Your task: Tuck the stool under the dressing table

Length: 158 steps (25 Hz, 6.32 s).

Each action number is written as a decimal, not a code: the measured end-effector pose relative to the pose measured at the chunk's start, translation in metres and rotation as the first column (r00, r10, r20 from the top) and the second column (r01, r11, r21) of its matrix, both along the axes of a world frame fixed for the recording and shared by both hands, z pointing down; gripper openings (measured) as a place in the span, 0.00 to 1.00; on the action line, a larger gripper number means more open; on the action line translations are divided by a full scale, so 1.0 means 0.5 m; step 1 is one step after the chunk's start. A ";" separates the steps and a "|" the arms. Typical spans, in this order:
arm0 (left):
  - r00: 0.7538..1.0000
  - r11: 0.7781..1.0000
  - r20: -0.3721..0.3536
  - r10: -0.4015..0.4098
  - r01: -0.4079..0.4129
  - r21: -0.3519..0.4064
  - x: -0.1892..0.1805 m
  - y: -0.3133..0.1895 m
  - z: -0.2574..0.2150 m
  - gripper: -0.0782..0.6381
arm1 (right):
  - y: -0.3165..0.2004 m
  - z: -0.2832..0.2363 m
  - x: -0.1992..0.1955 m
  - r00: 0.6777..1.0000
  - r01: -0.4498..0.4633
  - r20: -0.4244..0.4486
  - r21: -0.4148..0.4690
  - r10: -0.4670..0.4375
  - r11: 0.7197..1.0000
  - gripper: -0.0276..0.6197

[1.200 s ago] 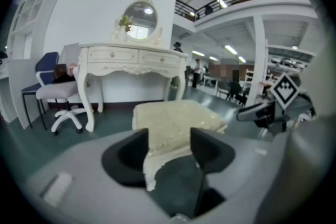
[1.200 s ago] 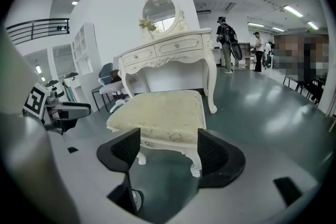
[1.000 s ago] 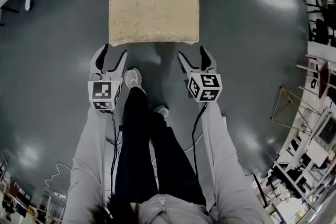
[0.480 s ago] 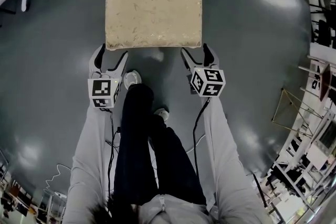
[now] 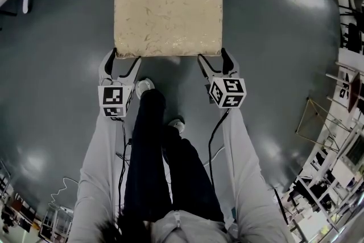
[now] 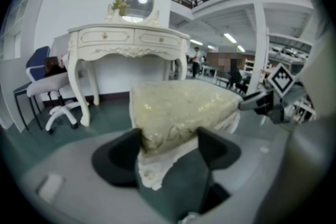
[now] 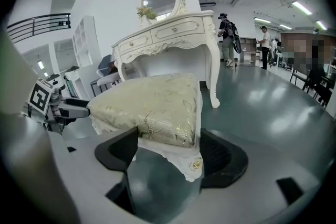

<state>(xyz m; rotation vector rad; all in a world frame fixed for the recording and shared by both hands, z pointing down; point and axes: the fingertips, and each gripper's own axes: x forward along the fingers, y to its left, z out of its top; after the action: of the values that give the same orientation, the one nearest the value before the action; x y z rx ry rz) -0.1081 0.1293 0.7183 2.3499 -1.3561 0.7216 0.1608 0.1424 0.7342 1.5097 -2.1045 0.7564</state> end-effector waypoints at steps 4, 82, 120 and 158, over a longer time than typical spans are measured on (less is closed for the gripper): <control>1.000 1.000 0.007 0.006 -0.006 -0.007 -0.004 -0.006 0.005 0.60 | -0.006 0.004 -0.004 1.000 0.002 -0.011 -0.010 -0.002 1.000 0.62; 0.994 0.992 0.111 -0.001 0.014 -0.122 -0.027 -0.745 0.009 0.60 | -0.754 0.004 -0.037 0.996 0.068 -0.054 -0.084 -0.072 0.994 0.63; 0.988 0.991 0.148 -0.040 0.059 -0.124 -0.022 -0.951 -0.001 0.60 | -0.969 -0.008 -0.031 0.995 0.083 -0.049 -0.060 -0.086 0.995 0.63; 0.988 0.993 0.136 -0.075 0.087 -0.085 -0.015 -1.107 -0.002 0.60 | -1.143 -0.012 -0.021 0.993 0.107 -0.047 -0.034 -0.109 0.994 0.63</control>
<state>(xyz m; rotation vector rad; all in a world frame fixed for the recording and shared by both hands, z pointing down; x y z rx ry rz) -0.1156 -0.4242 0.7175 2.1972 -1.4331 0.9093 0.1501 -0.4292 0.7280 1.3721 -2.1092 0.7031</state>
